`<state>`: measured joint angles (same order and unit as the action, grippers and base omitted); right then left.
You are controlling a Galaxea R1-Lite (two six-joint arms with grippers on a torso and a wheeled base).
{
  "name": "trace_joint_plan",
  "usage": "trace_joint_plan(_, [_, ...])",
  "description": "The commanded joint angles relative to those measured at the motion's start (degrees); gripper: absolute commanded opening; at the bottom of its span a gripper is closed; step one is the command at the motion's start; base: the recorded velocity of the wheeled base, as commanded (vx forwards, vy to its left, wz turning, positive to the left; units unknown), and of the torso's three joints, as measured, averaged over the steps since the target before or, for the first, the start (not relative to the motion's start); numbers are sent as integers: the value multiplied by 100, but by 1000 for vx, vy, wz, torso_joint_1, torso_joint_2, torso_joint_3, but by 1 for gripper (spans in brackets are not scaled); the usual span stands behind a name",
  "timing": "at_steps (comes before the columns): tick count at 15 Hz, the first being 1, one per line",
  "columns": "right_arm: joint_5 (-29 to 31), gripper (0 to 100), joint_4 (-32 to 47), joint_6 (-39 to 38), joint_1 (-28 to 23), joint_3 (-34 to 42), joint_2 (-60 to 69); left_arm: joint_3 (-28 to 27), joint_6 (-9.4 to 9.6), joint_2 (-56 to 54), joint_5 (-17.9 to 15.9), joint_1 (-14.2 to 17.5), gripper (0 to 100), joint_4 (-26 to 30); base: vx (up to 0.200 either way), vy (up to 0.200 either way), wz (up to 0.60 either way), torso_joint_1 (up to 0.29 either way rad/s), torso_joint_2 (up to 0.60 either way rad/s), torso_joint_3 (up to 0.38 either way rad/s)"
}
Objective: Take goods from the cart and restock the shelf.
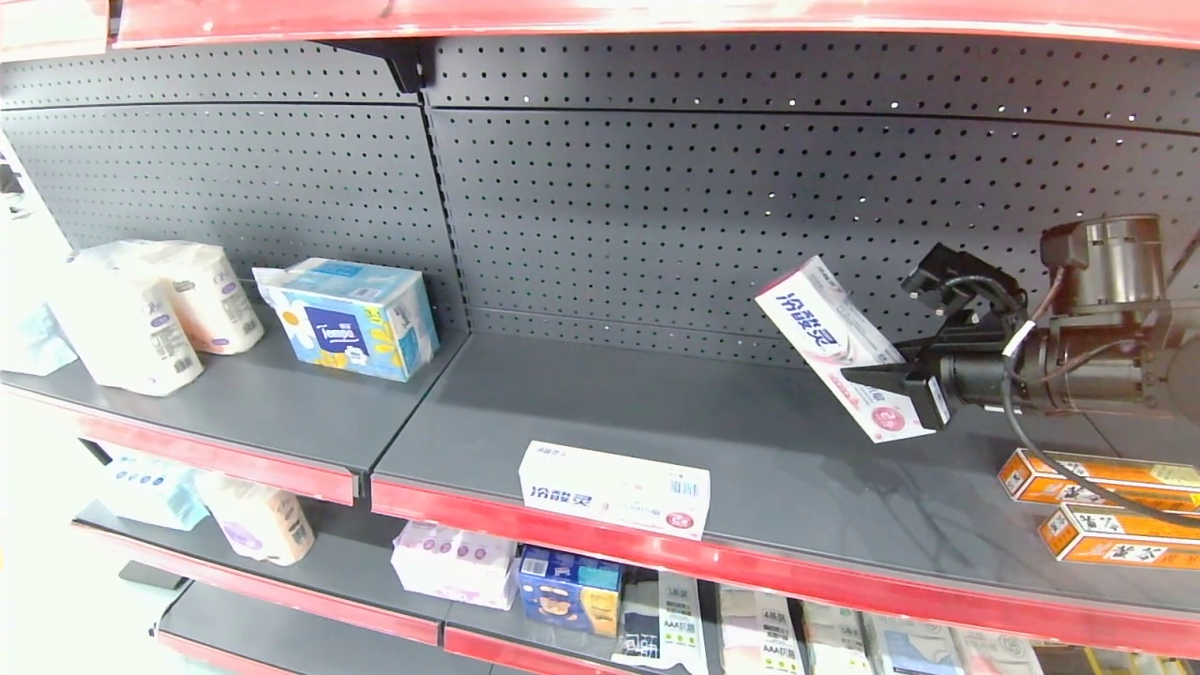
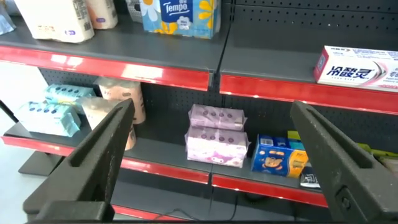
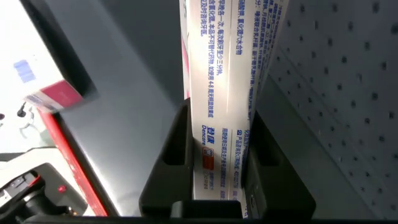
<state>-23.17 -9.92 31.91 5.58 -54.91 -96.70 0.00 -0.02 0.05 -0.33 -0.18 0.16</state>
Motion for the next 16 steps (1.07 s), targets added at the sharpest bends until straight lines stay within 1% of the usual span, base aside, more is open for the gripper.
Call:
trace_joint_plan(1, [-64, 0, -1, 8, -110, 15, -113, -9, 2, 13, -2, 1, 100, 2, 0, 0, 0, 0, 0, 0])
trace_joint_plan(6, [-64, 0, -1, 597, -286, -29, -754, 0, 2, 13, -2, 1, 100, 2, 0, 0, 0, 0, 0, 0])
trace_joint_plan(11, [23, 0, -1, 825, -136, -11, -1018, 0, 2, 13, -2, 1, 100, 2, 0, 0, 0, 0, 0, 0])
trace_joint_plan(16, [32, 0, 17, 843, -84, -337, -1220, 0, -6, 13, -2, 1, 100, 2, 0, 0, 0, 0, 0, 0])
